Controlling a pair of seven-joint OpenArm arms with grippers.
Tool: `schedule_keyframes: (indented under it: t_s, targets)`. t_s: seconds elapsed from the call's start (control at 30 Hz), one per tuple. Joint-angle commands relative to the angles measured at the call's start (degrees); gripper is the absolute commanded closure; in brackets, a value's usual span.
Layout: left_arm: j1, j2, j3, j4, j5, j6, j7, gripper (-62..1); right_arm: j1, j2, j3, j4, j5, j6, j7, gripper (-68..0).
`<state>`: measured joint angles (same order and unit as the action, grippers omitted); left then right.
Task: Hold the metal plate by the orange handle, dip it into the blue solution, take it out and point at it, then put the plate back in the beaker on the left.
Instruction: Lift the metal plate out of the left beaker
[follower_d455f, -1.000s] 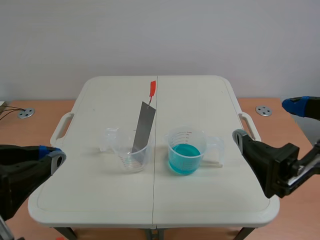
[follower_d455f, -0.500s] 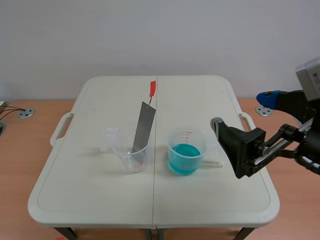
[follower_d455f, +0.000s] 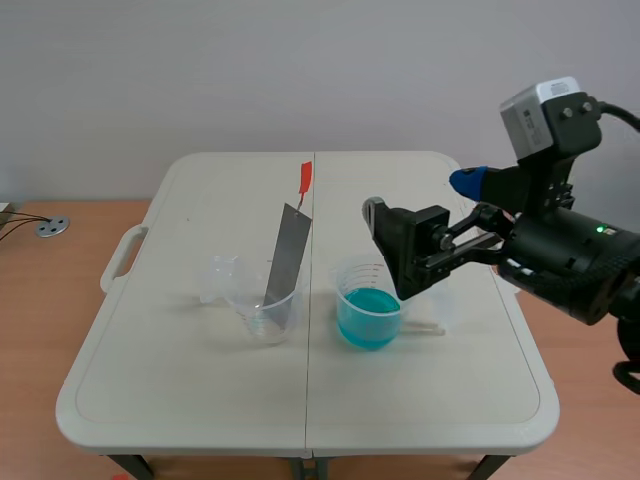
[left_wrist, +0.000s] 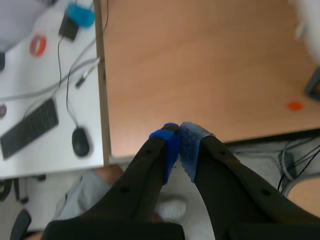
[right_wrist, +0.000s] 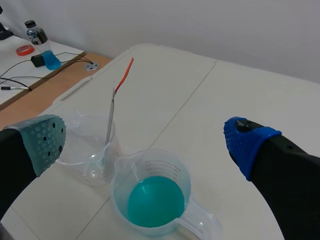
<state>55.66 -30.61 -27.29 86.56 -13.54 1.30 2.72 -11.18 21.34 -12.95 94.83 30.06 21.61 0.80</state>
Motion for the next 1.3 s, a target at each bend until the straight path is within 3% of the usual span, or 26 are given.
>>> schedule_keyframes:
  t_s: [0.0,0.23,0.37,0.53,0.73,0.83,1.27]
  targets:
    - [-0.4,0.4,0.3,-2.4,-0.3,-0.9,-1.7,-3.0,1.8,-0.7,-0.3,-0.3,0.7,-0.2,0.3,-66.3]
    - [-0.6,1.8,3.2,-17.5,0.0,-8.7,-8.0,-3.0,7.0,-4.5,-2.9,-4.2,0.6,-0.2,-1.6,-66.3]
    - [-1.3,5.3,6.2,-22.9,4.7,-11.8,-12.2,-3.0,9.8,-7.0,-3.5,-7.3,0.6,-0.2,-2.3,-66.3]
    - [-2.8,11.0,9.8,-28.5,13.2,-12.3,-13.8,-2.9,13.8,-9.9,-4.6,-11.8,0.6,-0.2,-3.5,-66.3]
    - [-5.9,16.2,12.4,-35.3,19.2,-12.7,-13.9,-2.9,18.4,-12.7,-6.4,-17.3,0.1,-0.2,-3.5,-66.3]
    - [-7.6,17.7,13.2,-38.9,20.7,-12.7,-13.9,-2.9,20.5,-14.2,-7.3,-20.0,0.0,-0.2,-3.5,-66.3]
    - [-15.3,18.3,17.2,-47.7,20.7,-13.1,-13.2,-3.0,26.6,-18.9,-10.3,-28.7,-0.1,-0.7,-4.1,-66.3]
